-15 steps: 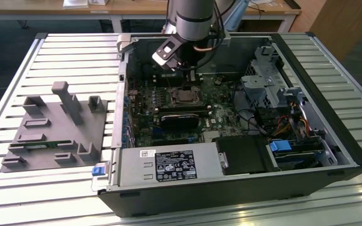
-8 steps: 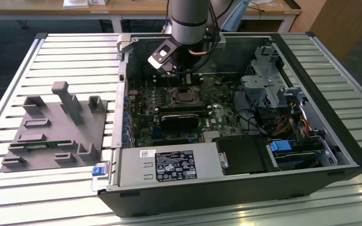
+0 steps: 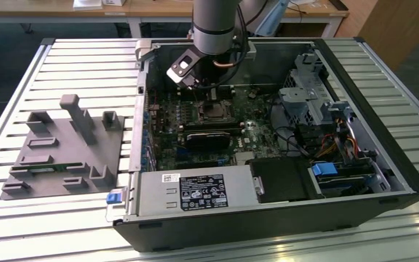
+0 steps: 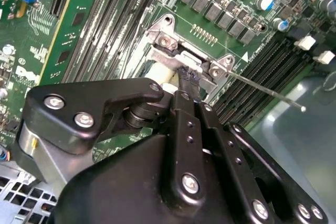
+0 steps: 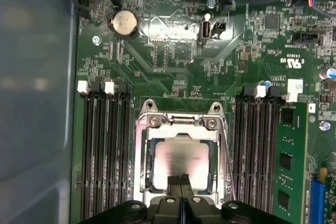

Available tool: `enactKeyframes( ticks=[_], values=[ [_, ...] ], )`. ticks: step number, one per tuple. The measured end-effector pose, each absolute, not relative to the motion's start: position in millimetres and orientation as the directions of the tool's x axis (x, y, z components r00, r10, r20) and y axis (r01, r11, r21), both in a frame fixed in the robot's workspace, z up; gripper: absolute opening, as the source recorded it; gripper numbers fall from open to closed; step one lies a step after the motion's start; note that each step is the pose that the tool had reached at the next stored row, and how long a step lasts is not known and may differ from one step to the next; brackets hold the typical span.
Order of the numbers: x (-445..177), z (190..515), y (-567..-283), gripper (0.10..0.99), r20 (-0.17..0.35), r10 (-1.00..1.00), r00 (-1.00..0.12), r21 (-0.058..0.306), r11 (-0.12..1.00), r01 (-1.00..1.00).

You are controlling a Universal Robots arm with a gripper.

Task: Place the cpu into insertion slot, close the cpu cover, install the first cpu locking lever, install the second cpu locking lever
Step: 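Close the cpu cover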

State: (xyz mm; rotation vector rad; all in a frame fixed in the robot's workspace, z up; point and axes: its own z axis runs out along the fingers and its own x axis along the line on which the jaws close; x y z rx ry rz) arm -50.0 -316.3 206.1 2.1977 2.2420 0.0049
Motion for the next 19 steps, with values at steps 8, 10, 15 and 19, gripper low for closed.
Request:
enactKeyframes(
  ticks=[8,10,15,19],
  values=[
    [-50,199,-316,0.106,-0.001,1.000,-0.020,0.002,0.020,1.000],
    [-50,200,-316,0.106,0.002,1.000,-0.020,0.004,0.020,1.000],
    [-50,210,-316,0.106,0.000,1.000,-0.020,0.003,0.020,1.000],
    [-43,210,-316,0.106,0.001,1.000,-0.020,0.002,0.020,1.000]
  ],
)
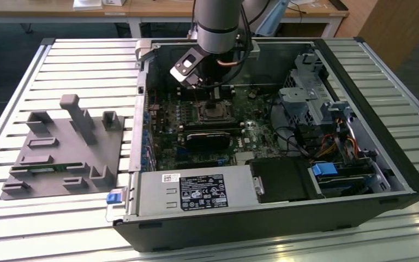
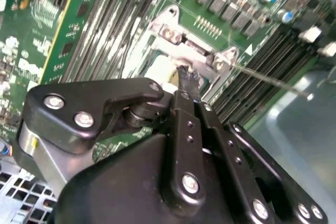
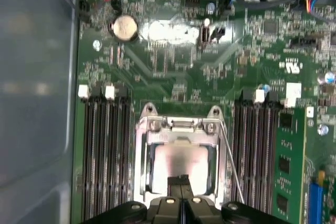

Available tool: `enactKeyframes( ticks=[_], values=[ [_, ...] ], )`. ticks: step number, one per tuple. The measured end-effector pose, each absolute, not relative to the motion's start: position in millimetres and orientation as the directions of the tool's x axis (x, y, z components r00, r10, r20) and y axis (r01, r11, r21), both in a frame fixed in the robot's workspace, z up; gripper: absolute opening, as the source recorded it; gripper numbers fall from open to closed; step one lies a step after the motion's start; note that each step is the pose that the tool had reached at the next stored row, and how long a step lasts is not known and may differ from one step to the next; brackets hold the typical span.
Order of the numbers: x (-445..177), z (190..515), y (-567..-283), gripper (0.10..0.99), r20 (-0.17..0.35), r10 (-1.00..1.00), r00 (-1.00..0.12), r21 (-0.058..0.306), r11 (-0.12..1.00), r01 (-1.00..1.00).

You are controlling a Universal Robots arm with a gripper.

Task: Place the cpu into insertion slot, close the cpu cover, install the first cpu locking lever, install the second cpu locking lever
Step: 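Close the cpu cover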

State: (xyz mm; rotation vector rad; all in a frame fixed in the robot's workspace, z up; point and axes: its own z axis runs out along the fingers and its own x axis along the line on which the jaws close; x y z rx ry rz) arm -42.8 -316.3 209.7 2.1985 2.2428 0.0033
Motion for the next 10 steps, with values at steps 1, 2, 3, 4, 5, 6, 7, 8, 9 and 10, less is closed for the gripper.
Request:
enactKeyframes(
  ticks=[1,2,3,4,5,6,7,8,9,10],
  values=[
    [-41.0,209.7,-316.3,0.106,0.001,1.000,-0.020,0.002,0.020,1.000],
    [-39.4,209.7,-316.3,0.106,0.001,1.000,-0.020,0.002,0.020,1.000],
    [-38.1,209.7,-316.3,0.106,0.001,1.000,-0.020,0.002,0.020,1.000],
    [-37.0,209.7,-316.3,0.106,0.001,1.000,-0.020,0.002,0.020,1.000],
    [-35.8,209.7,-316.3,0.106,0.001,1.000,-0.020,0.002,0.020,1.000],
    [-35.2,209.7,-316.3,0.106,0.001,1.000,-0.020,0.002,0.020,1.000],
    [-34.8,209.7,-316.3,0.106,0.001,1.000,-0.020,0.002,0.020,1.000],
    [-34.6,209.7,-316.3,0.106,0.001,1.000,-0.020,0.002,0.020,1.000],
    [-34.4,209.7,-316.3,0.106,0.001,1.000,-0.020,0.002,0.020,1.000],
    [-34.4,209.7,-316.3,0.106,0.001,1.000,-0.020,0.002,0.020,1.000]
  ],
)
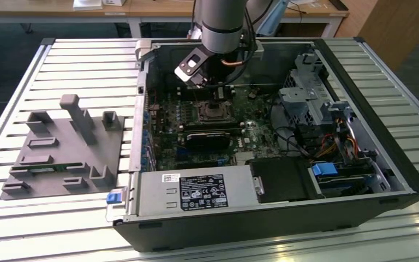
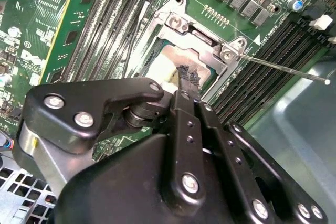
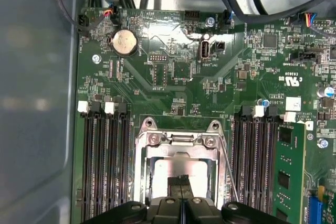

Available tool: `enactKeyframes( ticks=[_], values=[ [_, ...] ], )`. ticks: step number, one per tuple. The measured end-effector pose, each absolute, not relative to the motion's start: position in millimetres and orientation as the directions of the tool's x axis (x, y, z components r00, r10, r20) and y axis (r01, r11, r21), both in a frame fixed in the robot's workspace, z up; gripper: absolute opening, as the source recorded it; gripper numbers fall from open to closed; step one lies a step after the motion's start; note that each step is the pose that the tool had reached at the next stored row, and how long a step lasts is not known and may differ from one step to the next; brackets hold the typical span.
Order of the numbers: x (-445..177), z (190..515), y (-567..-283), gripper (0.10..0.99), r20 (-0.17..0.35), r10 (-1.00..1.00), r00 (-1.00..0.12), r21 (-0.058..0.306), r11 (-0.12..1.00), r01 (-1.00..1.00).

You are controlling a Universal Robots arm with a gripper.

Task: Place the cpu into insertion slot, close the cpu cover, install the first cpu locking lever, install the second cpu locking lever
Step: 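Install the first cpu locking lever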

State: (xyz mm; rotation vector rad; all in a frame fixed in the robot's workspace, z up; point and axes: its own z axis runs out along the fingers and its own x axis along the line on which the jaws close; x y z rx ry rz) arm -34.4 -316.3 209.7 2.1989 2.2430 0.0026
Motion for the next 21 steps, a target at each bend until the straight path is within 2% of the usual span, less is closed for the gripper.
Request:
enactKeyframes(
  ticks=[21],
  values=[
    [-34.3,214.8,-316.3,0.106,0.001,1.000,-0.020,0.002,0.020,1.000]
  ],
)
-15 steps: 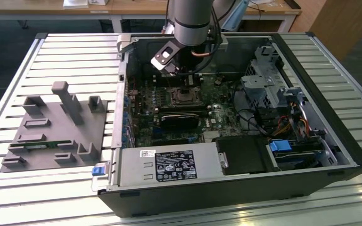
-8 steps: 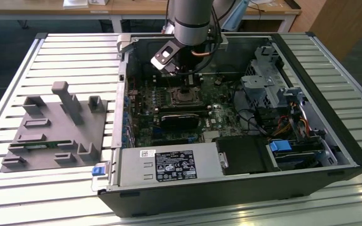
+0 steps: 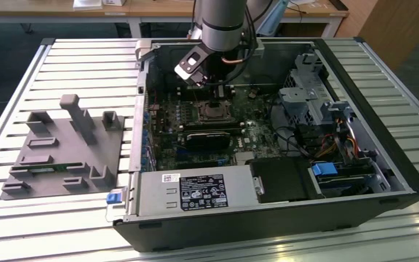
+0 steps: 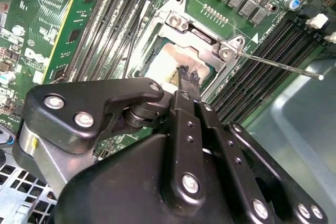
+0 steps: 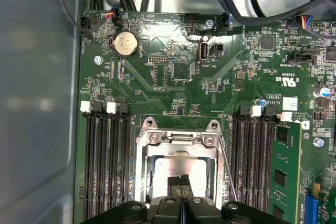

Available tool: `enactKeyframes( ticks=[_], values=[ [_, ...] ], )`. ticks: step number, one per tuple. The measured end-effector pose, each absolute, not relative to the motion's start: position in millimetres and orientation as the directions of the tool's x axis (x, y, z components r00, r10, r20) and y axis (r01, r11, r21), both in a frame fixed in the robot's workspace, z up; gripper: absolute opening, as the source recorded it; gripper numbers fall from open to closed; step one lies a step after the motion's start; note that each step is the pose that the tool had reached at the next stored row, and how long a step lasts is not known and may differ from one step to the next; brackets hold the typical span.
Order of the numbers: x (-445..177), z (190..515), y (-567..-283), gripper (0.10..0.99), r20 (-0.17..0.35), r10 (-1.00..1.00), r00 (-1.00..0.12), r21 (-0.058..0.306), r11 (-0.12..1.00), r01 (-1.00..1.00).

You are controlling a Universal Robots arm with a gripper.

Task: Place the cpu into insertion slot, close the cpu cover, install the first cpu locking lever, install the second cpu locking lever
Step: 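Install the first cpu locking lever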

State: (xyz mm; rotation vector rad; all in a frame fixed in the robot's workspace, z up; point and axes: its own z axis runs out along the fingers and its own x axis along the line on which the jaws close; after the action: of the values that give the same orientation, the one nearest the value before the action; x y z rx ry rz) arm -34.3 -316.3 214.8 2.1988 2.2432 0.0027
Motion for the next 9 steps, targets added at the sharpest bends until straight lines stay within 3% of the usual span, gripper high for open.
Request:
enactKeyframes(
  ticks=[9],
  values=[
    [-34.3,218.6,-316.3,0.106,0.001,1.000,-0.020,0.002,0.020,1.000]
  ],
)
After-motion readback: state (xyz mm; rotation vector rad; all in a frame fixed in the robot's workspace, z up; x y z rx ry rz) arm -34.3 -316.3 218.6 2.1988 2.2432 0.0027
